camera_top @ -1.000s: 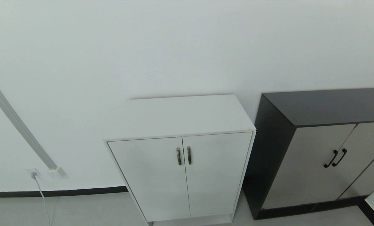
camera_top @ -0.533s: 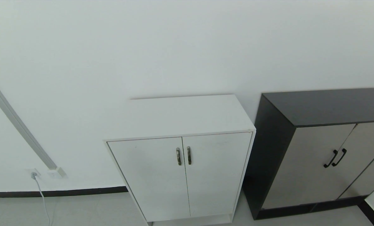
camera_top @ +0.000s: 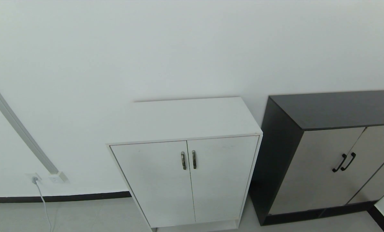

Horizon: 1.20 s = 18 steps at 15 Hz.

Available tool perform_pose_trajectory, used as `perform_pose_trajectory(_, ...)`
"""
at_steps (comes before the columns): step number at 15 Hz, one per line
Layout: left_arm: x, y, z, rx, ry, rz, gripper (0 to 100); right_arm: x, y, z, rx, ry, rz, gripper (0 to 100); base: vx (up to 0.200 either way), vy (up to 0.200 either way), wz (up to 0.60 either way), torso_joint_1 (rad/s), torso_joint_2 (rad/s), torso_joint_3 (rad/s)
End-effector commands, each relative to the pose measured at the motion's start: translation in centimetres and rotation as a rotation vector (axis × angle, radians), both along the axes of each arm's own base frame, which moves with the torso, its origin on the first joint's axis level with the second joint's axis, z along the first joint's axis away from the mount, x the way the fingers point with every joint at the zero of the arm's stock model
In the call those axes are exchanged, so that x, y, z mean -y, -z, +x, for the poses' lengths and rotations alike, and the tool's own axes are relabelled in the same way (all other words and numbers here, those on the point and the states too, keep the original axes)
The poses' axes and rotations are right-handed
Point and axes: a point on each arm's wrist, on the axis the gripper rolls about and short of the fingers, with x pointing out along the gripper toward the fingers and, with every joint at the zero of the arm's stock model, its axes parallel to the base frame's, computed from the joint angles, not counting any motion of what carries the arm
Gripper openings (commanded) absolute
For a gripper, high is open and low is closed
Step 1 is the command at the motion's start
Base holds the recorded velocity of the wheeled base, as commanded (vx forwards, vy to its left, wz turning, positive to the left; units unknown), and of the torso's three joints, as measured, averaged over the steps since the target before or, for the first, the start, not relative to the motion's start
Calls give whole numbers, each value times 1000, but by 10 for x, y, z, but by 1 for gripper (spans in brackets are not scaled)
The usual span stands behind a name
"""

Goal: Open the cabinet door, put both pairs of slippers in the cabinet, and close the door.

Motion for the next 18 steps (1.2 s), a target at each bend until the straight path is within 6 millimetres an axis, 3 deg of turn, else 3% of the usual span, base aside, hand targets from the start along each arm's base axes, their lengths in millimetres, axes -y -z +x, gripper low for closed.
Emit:
perform_pose_trajectory(1, 0, 0, 0, 0, 0, 0, 0, 0, 2, 3, -36, -38, 2, 0, 0, 0, 0, 0, 0, 0)
perform_pose_trajectory(5, 0, 0, 0, 0, 0, 0, 0, 0, 1, 7, -87, -119, 3, 0, 0, 0, 0, 0, 0, 0)
perform_pose_trajectory(9, 0, 0, 0, 0, 0, 0, 0, 1, 2, 0, -9, -120, 8, 0, 0, 0, 0, 0, 0, 0)
perform_pose_trajectory(18, 0, 0, 0, 0, 0, 0, 0, 1, 3, -5, 68, -26, 9, 0, 0, 0, 0, 0, 0, 0)
